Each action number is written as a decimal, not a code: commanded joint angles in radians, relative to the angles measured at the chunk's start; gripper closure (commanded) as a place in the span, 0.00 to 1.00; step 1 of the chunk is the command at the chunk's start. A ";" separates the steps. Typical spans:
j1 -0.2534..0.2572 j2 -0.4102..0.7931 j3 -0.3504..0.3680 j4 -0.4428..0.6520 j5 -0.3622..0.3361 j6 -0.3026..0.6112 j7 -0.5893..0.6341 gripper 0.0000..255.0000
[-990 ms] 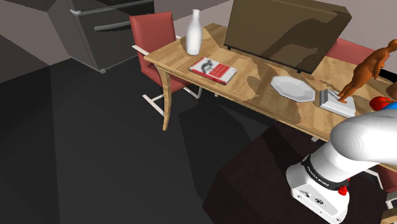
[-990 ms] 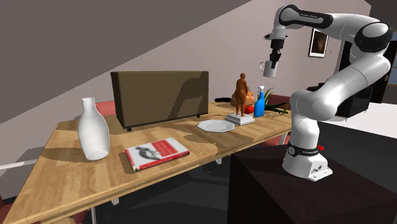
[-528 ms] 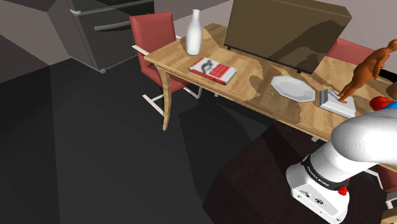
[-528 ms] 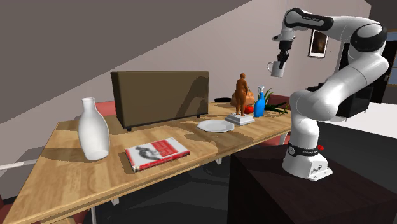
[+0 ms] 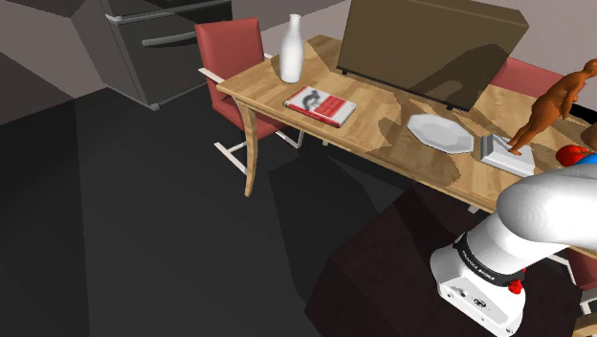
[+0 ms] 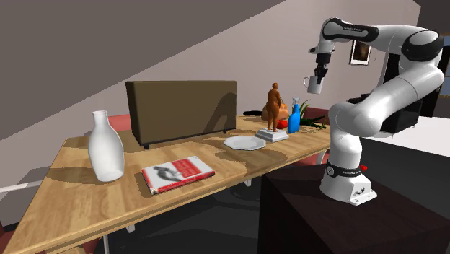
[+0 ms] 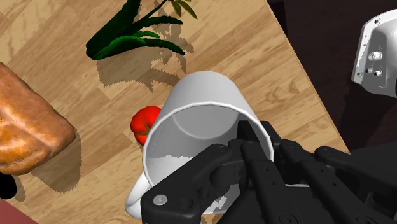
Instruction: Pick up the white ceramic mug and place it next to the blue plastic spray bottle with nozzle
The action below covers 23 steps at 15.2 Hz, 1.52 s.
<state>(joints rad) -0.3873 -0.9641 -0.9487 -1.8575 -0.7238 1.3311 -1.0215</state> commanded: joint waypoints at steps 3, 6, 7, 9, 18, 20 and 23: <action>-0.015 -0.028 -0.015 -0.061 -0.020 0.038 0.011 1.00; -0.026 -0.047 -0.028 -0.105 -0.035 0.066 0.018 1.00; -0.029 -0.053 -0.033 -0.119 -0.040 0.075 0.020 1.00; -0.036 -0.065 -0.042 -0.146 -0.051 0.093 0.025 1.00; -0.061 -0.111 -0.096 -0.259 -0.105 0.174 0.043 1.00; -0.066 -0.120 -0.110 -0.281 -0.118 0.191 0.047 1.00; -0.073 -0.132 -0.132 -0.314 -0.138 0.218 0.052 1.00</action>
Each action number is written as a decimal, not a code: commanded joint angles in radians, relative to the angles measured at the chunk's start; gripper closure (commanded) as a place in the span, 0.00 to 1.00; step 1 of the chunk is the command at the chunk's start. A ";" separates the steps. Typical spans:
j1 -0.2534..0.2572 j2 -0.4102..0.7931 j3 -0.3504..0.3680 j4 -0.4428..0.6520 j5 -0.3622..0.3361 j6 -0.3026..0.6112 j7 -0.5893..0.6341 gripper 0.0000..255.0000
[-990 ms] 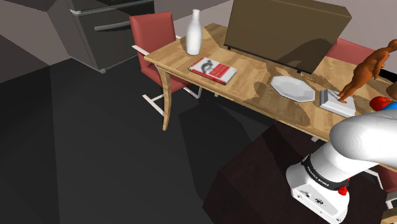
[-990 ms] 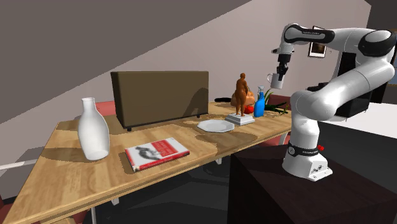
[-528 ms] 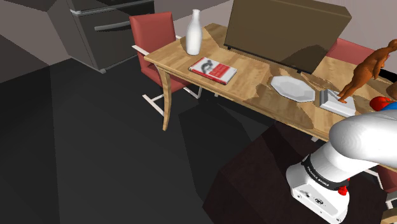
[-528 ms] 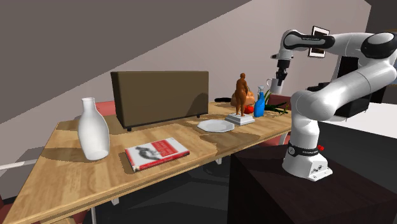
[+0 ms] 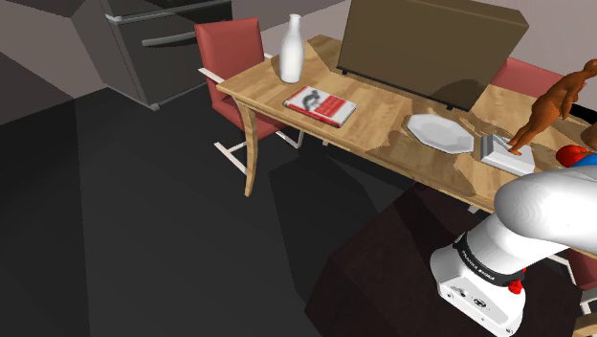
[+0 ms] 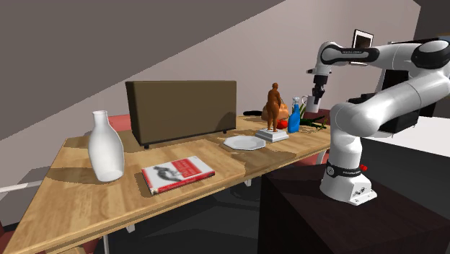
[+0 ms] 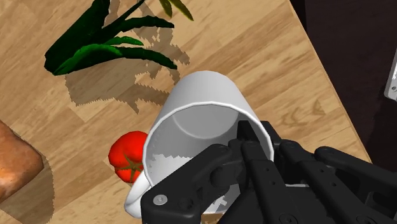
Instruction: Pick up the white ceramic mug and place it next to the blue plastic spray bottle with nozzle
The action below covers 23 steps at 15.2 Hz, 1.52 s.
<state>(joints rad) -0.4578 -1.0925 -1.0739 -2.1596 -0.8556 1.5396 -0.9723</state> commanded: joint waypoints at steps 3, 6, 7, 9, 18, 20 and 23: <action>-0.008 -0.015 -0.030 -0.043 -0.028 0.036 0.008 1.00; -0.012 -0.025 -0.056 -0.072 -0.050 0.063 0.014 1.00; -0.014 -0.028 -0.064 -0.081 -0.058 0.072 0.015 1.00; -0.016 -0.034 -0.082 -0.099 -0.073 0.090 0.019 1.00; -0.021 -0.054 -0.172 -0.169 -0.148 0.170 0.035 1.00; -0.020 -0.058 -0.193 -0.182 -0.166 0.187 0.038 1.00; -0.018 -0.063 -0.227 -0.200 -0.194 0.214 0.044 1.00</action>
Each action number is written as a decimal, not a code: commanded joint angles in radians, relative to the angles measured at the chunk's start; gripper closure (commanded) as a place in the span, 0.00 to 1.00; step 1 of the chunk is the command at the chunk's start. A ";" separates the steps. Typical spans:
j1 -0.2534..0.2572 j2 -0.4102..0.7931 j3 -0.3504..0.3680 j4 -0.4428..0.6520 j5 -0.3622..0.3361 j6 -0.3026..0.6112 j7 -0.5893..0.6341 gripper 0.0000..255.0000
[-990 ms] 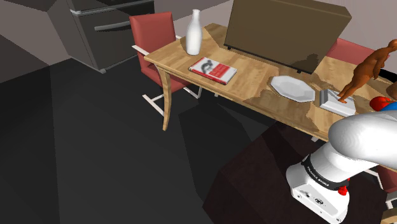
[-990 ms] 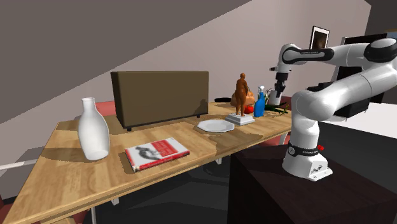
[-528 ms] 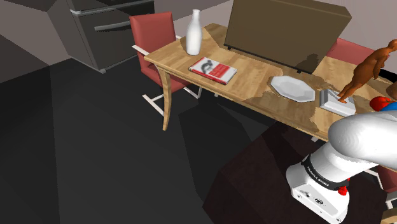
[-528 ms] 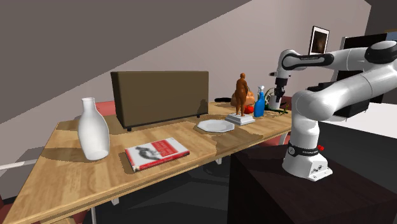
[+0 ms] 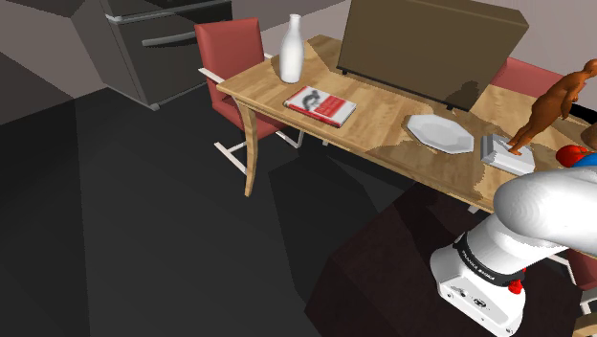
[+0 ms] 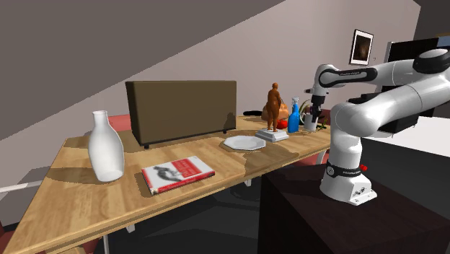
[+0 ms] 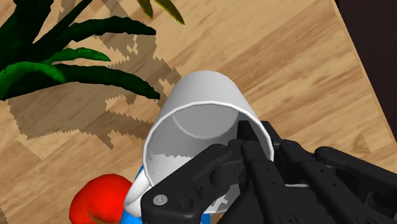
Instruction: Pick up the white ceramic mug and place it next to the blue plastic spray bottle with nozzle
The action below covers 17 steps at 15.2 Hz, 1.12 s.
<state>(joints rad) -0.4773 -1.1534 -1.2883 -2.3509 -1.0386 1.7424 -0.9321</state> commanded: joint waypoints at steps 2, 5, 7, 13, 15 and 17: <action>0.003 -0.005 -0.036 -0.020 -0.030 0.029 0.008 1.00; 0.004 -0.005 -0.044 -0.023 -0.036 0.034 0.009 1.00; 0.004 -0.005 -0.044 -0.023 -0.036 0.034 0.009 1.00; 0.004 -0.005 -0.044 -0.023 -0.036 0.034 0.009 0.00; 0.004 -0.005 -0.044 -0.023 -0.036 0.034 0.009 0.00; -0.002 -0.003 -0.014 -0.010 -0.013 0.012 0.002 0.00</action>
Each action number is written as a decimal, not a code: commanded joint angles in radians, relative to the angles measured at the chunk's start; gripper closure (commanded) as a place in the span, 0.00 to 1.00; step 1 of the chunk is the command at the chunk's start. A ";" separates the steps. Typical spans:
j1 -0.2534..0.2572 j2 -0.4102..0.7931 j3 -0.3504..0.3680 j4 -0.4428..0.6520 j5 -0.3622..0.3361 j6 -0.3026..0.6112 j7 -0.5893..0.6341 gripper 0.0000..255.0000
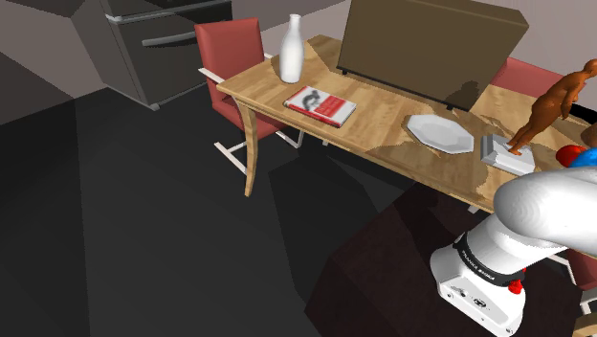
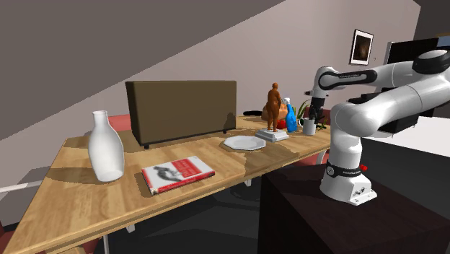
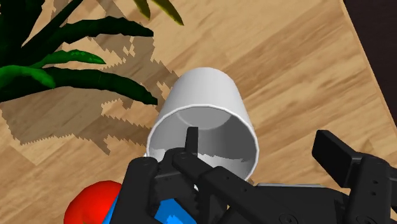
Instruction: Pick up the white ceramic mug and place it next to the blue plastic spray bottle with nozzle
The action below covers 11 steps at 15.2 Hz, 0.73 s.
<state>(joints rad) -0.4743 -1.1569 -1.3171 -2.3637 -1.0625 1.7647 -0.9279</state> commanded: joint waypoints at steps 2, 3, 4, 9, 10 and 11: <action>-0.012 0.007 0.071 0.032 0.057 -0.056 -0.015 0.00; -0.014 0.010 0.092 0.045 0.074 -0.074 -0.020 0.00; -0.014 0.010 0.092 0.045 0.074 -0.074 -0.020 0.00; -0.014 0.010 0.092 0.045 0.074 -0.074 -0.020 0.00; -0.014 0.010 0.092 0.045 0.074 -0.074 -0.020 0.00; -0.014 0.010 0.092 0.045 0.074 -0.074 -0.020 0.00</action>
